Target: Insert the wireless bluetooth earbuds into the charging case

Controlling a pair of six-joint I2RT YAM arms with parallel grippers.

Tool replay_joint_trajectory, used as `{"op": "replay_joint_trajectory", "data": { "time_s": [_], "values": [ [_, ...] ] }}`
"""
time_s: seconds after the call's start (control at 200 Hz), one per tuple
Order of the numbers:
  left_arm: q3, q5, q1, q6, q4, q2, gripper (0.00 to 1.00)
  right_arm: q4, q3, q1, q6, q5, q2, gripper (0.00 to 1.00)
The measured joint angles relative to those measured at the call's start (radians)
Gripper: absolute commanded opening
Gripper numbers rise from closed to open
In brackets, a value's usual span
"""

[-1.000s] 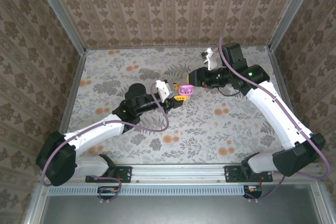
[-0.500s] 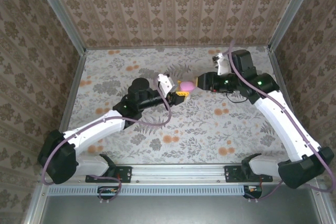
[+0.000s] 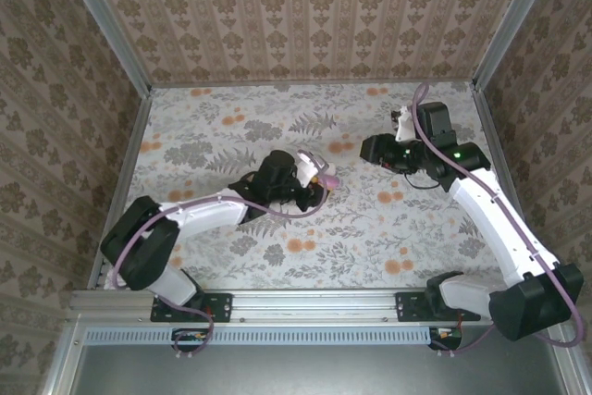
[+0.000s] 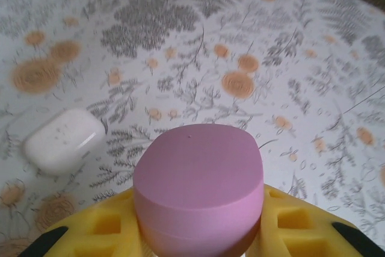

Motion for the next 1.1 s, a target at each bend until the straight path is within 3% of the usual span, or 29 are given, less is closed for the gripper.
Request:
{"op": "replay_joint_trajectory", "data": {
  "time_s": [0.35, 0.56, 0.7, 1.1],
  "values": [
    [0.001, -0.121, -0.058, 0.022, 0.16, 0.283, 0.29, 0.001, -0.045, -0.02, 0.003, -0.006, -0.001, 0.49],
    [0.003, -0.196, -0.069, 0.039, 0.322, 0.353, 0.3, 0.0, -0.075, -0.04, 0.004, -0.006, -0.024, 0.49],
    [0.01, -0.218, -0.069, 0.068, 0.37, 0.381, 0.36, -0.002, -0.083, -0.05, 0.004, -0.006, -0.033, 0.49],
    [-0.025, -0.244, -0.068, 0.125, 0.351, 0.357, 0.73, -0.001, -0.093, -0.091, 0.002, -0.005, -0.034, 0.51]
  ]
}}
